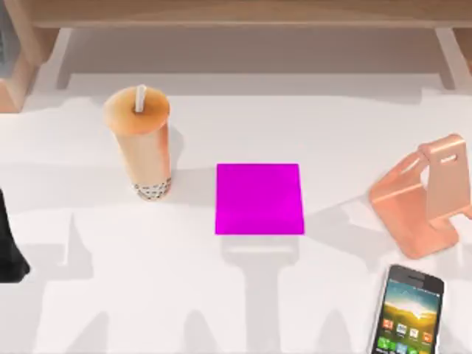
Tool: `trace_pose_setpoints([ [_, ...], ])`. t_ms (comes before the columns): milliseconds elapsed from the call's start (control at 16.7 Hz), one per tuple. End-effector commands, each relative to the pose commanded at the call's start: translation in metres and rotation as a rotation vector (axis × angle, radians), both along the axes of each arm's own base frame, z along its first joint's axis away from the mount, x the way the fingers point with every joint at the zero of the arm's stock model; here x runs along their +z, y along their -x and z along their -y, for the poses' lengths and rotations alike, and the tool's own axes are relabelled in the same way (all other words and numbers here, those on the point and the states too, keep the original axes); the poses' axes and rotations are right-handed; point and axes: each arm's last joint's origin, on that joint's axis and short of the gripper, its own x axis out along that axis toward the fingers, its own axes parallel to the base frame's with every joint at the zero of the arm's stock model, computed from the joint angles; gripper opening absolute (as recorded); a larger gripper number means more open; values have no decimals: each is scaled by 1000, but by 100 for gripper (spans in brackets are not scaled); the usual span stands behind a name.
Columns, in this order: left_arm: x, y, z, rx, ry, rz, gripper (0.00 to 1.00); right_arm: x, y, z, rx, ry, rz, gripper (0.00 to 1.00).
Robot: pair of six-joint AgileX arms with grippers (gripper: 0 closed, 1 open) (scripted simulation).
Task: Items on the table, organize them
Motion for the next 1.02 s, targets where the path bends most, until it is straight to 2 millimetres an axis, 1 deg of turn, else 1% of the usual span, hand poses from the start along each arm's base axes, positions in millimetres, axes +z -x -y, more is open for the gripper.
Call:
trace_pose_setpoints([
  [120, 0, 0, 0, 0, 0, 0, 100, 0, 0, 0, 0, 0, 0, 100],
  [240, 0, 0, 0, 0, 0, 0, 100, 5, 0, 1, -7, 30, -26, 100],
  [420, 0, 0, 0, 0, 0, 0, 100, 22, -4, 4, -27, 151, -135, 100],
  [540, 0, 0, 0, 0, 0, 0, 100, 38, -11, 7, -29, 277, -257, 100],
  [720, 0, 0, 0, 0, 0, 0, 100, 59, -34, 16, 23, 512, -506, 100],
  [840, 0, 0, 0, 0, 0, 0, 100, 69, -58, 24, 105, 665, -685, 100],
  [1020, 0, 0, 0, 0, 0, 0, 100, 77, -96, 41, 279, 846, -917, 100],
])
